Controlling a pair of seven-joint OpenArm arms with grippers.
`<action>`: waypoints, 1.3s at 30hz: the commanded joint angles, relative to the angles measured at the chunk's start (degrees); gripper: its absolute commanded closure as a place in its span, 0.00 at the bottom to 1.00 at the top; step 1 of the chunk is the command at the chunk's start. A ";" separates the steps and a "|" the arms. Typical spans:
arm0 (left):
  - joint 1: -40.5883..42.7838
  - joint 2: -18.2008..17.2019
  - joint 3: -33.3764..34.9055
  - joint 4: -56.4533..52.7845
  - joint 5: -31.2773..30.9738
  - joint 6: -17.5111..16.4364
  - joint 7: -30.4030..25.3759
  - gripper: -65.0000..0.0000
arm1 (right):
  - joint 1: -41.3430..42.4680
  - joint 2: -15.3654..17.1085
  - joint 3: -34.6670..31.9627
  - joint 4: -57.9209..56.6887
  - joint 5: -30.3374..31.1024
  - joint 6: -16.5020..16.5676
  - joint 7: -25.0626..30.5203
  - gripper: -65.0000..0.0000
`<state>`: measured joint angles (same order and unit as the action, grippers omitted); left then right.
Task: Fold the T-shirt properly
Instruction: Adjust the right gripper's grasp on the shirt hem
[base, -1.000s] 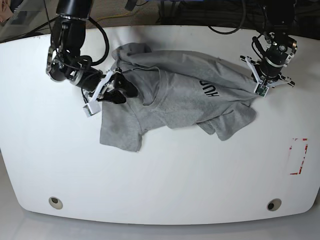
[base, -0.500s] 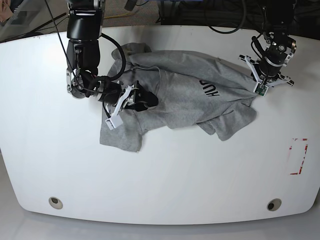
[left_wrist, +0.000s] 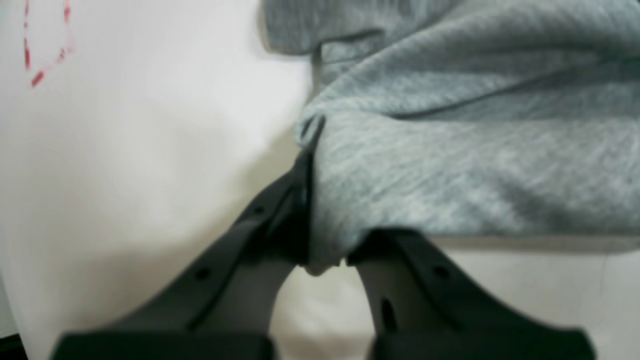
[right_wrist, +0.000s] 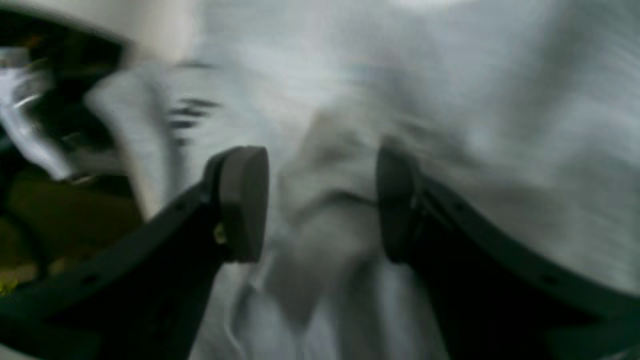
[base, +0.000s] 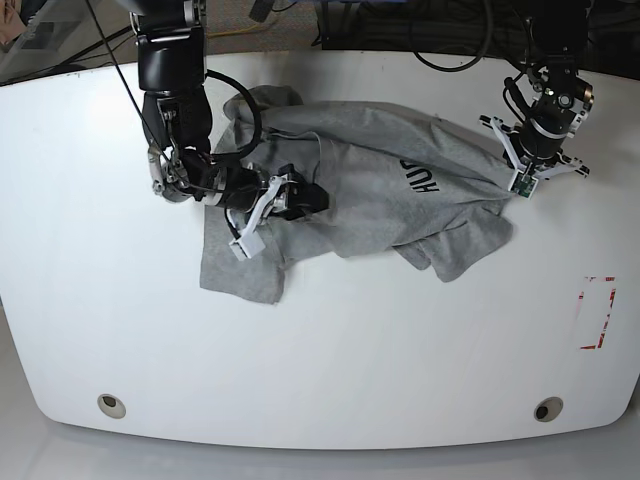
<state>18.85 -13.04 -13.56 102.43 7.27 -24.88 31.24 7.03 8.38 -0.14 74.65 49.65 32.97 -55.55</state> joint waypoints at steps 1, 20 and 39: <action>-0.26 -0.54 -0.37 1.00 -0.19 0.40 -0.96 1.00 | 1.46 0.63 0.89 4.25 1.38 -0.05 1.53 0.49; -0.35 -0.54 -0.28 0.82 -0.10 0.40 -0.96 1.00 | 0.40 1.07 1.24 4.95 -6.00 0.13 1.35 0.49; -0.35 -0.63 -0.28 0.82 -0.10 0.40 -1.05 1.00 | 0.23 -0.16 3.26 1.08 -9.78 0.04 4.87 0.49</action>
<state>18.90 -13.04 -13.56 102.41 7.31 -24.91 31.27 6.04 7.49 2.31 75.92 39.64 32.29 -52.18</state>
